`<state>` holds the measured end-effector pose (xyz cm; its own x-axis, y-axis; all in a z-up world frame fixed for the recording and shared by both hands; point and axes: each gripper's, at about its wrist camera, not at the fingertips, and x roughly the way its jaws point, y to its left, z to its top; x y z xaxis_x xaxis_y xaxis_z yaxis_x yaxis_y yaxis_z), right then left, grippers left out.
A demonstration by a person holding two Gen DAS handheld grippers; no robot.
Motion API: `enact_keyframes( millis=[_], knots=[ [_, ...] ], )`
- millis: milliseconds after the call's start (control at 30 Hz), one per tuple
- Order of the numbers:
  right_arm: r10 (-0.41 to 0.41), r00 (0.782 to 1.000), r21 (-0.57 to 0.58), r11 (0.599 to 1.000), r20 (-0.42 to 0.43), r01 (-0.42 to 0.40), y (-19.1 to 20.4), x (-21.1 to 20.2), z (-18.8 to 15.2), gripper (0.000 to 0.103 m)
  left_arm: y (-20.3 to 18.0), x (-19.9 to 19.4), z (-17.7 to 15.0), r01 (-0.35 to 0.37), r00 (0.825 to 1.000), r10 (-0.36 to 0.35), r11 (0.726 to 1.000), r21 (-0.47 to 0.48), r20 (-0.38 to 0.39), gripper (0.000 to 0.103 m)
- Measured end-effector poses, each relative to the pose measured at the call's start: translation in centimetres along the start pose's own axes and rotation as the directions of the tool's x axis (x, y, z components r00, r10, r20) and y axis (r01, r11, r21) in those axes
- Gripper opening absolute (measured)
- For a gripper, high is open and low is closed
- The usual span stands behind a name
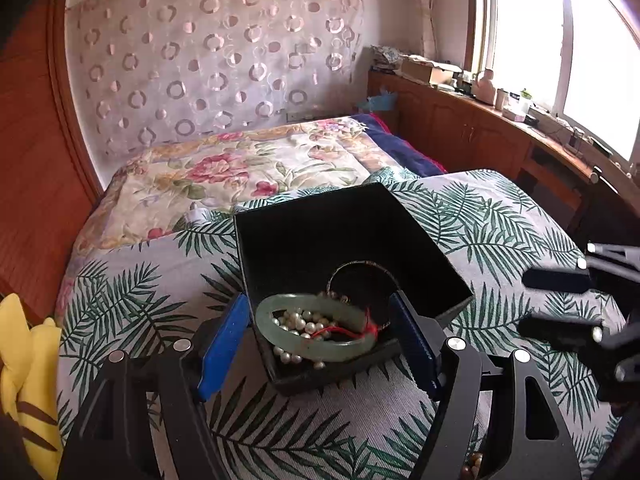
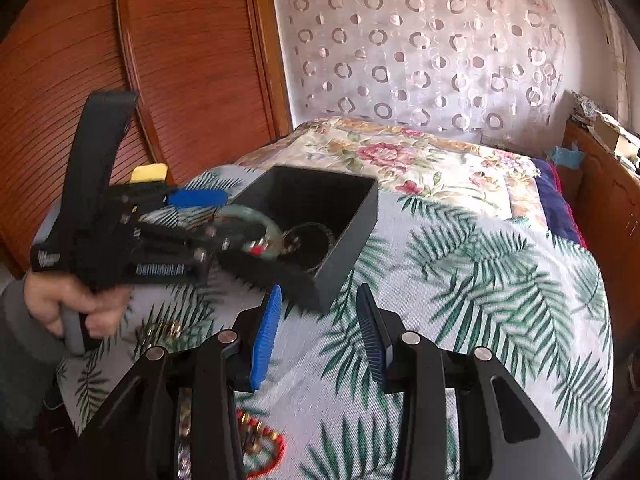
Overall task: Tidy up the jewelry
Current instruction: 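Lower the jade bangle into the black box and open the left tool, then close the left tool on a green pendant while the right tool grips the red bead bracelet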
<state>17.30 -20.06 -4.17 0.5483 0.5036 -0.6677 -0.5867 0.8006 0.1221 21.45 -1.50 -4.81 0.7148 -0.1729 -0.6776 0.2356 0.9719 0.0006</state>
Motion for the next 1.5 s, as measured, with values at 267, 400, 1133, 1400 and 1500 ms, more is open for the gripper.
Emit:
enact_keyframes(
  millis=[267,400,1133,1400,1500],
  knots=[
    [-0.003,0.999,0.004,1.0,-0.044,0.003,1.2,-1.5,-4.8,0.042,0.0,-3.3,-2.1,0.007,0.998,-0.007,1.0,-0.001,0.058,0.087],
    [-0.01,0.997,0.003,1.0,-0.078,0.01,1.0,-1.5,-6.5,0.041,0.4,-5.2,-3.9,0.019,0.997,-0.016,0.999,-0.031,0.079,0.095],
    [-0.072,0.982,-0.164,0.986,-0.173,0.043,3.6,0.9,-6.9,0.018,2.8,-8.5,-11.6,0.009,1.0,-0.007,0.996,-0.093,0.025,0.095],
    [-0.027,0.985,-0.157,0.988,-0.169,0.0,3.8,0.6,-7.2,0.003,2.6,-8.6,-13.1,0.019,1.0,-0.02,0.996,-0.084,-0.018,0.095],
    [-0.024,0.988,-0.138,0.99,-0.15,0.003,3.5,0.1,-7.4,0.003,2.4,-8.6,-13.3,0.022,0.999,-0.024,0.997,-0.076,-0.027,0.095]
  ],
)
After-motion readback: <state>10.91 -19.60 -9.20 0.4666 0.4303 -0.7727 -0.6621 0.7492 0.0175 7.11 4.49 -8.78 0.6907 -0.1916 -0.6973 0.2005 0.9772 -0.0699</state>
